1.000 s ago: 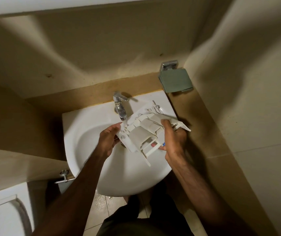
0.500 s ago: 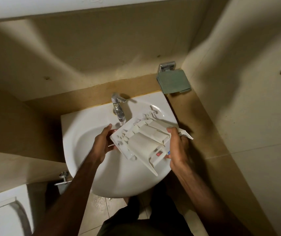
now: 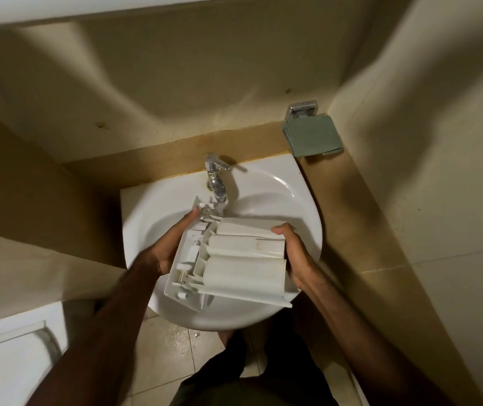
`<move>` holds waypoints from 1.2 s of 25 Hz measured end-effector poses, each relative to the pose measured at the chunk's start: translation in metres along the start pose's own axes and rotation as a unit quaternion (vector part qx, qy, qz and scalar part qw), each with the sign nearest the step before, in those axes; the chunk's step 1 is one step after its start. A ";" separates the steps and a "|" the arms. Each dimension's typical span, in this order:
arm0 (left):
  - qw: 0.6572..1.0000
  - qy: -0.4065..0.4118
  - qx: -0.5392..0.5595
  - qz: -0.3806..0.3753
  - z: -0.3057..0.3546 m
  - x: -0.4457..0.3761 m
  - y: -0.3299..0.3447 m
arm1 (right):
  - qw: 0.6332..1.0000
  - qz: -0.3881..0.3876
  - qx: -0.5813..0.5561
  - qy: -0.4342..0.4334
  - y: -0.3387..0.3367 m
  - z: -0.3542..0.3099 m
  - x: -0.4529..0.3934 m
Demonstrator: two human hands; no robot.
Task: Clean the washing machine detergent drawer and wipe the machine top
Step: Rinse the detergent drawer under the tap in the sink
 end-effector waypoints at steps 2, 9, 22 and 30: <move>0.999 0.027 0.011 0.036 -0.002 0.006 -0.006 | 0.999 -0.043 0.016 0.013 0.007 0.003 -0.010; 0.977 0.179 0.030 0.113 -0.001 0.029 -0.018 | 0.978 -0.061 0.181 -0.088 0.024 -0.020 -0.072; 0.943 0.255 -0.034 0.210 -0.015 0.019 -0.033 | 0.707 0.158 0.615 -0.312 0.066 -0.044 -0.117; 0.920 0.290 -0.020 0.262 -0.019 0.014 -0.041 | 0.649 0.121 0.687 -0.302 0.099 0.023 -0.055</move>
Point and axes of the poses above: each hand's wrist, its own x-axis away from the middle knuckle, its own y-axis out of the palm, z = x × y, the point moved 7 cm from there along -x, towards the middle knuckle, and after that the axes turned 11 degrees about -z, right-handed, at the moved point
